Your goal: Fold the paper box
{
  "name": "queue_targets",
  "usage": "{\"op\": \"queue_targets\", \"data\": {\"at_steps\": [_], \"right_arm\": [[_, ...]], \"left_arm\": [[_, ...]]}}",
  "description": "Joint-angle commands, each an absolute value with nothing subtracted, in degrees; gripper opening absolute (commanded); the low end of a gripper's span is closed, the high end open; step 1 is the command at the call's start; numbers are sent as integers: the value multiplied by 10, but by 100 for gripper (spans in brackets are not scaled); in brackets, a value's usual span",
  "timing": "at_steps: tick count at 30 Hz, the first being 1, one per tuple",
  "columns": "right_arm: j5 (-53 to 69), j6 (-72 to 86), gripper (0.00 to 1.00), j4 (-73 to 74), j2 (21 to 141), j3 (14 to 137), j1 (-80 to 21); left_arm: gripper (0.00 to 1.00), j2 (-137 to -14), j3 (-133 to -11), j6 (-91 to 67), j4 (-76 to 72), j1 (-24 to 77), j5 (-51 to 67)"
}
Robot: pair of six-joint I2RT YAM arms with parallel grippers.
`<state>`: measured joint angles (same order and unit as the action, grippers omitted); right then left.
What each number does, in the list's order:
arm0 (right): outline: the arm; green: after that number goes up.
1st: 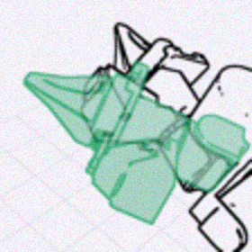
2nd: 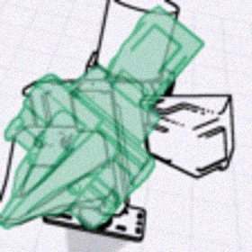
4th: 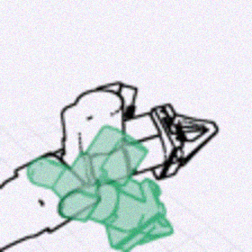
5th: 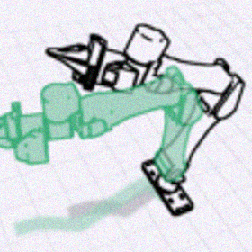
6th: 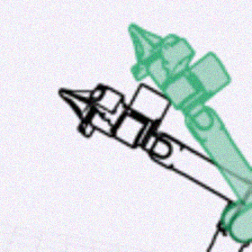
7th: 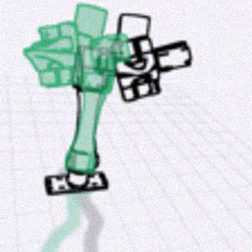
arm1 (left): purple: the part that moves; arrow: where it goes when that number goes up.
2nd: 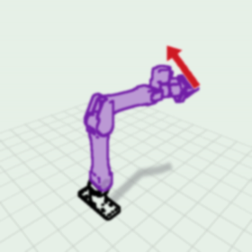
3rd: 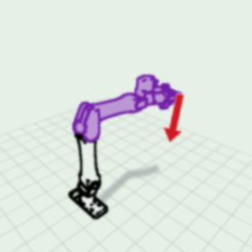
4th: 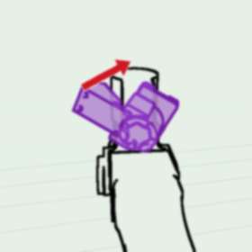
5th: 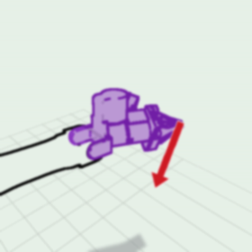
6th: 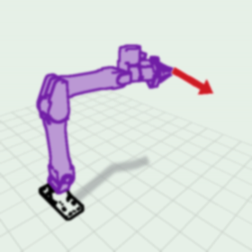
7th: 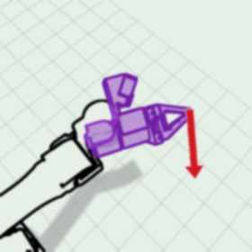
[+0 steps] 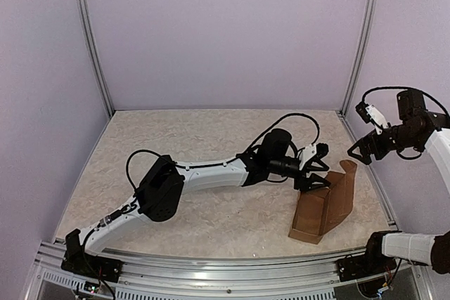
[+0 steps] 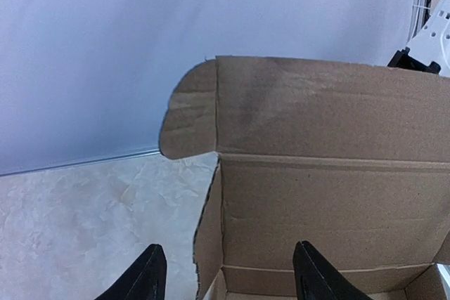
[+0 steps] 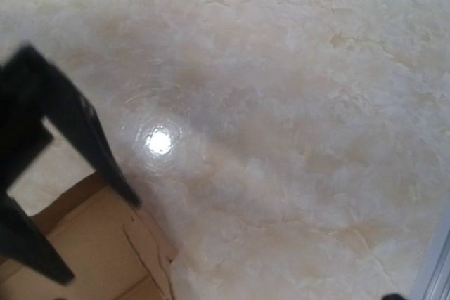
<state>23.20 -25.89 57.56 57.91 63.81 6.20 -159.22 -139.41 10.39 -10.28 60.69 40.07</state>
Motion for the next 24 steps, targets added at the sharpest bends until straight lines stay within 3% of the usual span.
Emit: {"op": "queue_targets", "data": {"at_steps": [1, 5, 10, 12, 14, 19, 24], "right_arm": [[229, -263, 95, 590, 581, 633, 70], [228, -267, 94, 596, 580, 634, 70], [224, -269, 93, 598, 577, 634, 70], [222, -269, 93, 599, 576, 635, 70], [221, -269, 92, 602, 576, 636, 71], [218, -270, 92, 602, 572, 634, 72], [222, -269, 91, 595, 574, 642, 72]], "left_arm": [[58, -1636, -1432, 74, -138, 614, 393], [51, -1646, -1435, 59, -168, 614, 388], [34, -1655, -1449, 60, -181, 614, 393], [22, -1657, -1449, 60, -186, 615, 398], [0, -1658, -1449, 61, -190, 617, 394], [0, -1648, -1428, 62, -188, 620, 395], [0, -1581, -1307, 46, -234, 613, 352]]}}
